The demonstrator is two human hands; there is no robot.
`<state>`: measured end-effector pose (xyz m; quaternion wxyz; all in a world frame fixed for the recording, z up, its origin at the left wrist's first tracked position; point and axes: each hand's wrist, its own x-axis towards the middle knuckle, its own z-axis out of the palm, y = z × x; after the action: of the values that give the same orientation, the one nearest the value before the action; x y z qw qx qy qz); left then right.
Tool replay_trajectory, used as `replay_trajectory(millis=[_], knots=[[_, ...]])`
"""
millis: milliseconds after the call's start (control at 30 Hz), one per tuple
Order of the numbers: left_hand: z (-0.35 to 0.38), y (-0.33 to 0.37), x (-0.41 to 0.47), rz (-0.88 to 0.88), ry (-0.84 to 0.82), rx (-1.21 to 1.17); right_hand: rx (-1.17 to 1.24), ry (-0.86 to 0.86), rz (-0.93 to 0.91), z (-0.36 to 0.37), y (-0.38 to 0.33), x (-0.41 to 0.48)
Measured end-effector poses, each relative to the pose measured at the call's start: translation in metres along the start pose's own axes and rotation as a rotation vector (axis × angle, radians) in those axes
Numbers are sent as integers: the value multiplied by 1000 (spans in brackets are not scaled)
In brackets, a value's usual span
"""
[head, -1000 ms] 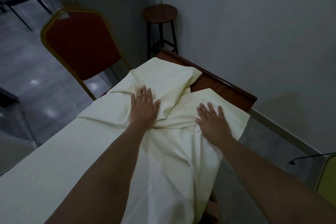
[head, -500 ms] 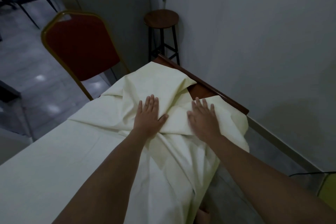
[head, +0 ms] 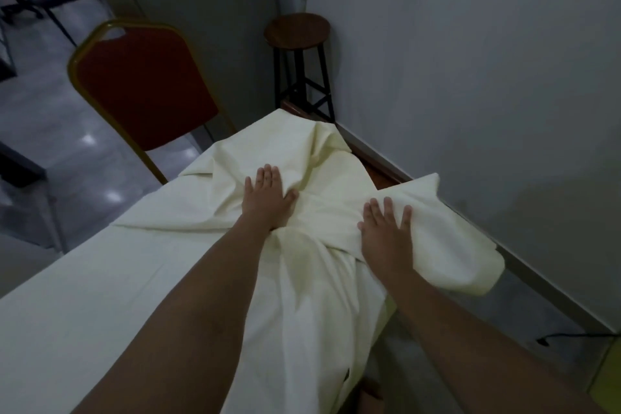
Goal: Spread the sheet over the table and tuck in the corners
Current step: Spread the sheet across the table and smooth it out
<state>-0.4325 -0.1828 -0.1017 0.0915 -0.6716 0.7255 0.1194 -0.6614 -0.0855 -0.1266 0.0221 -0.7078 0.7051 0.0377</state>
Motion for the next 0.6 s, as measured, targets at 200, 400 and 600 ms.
replay_trajectory(millis=[200,400,600], knots=[[3,6,2,-10,33,9,-142,-16,165,-10,65,-6],[9,1,0,93,171,25,16,-7,266,-31,63,6],[13,4,12,348,232,203,257,-11,240,-40,-6,27]])
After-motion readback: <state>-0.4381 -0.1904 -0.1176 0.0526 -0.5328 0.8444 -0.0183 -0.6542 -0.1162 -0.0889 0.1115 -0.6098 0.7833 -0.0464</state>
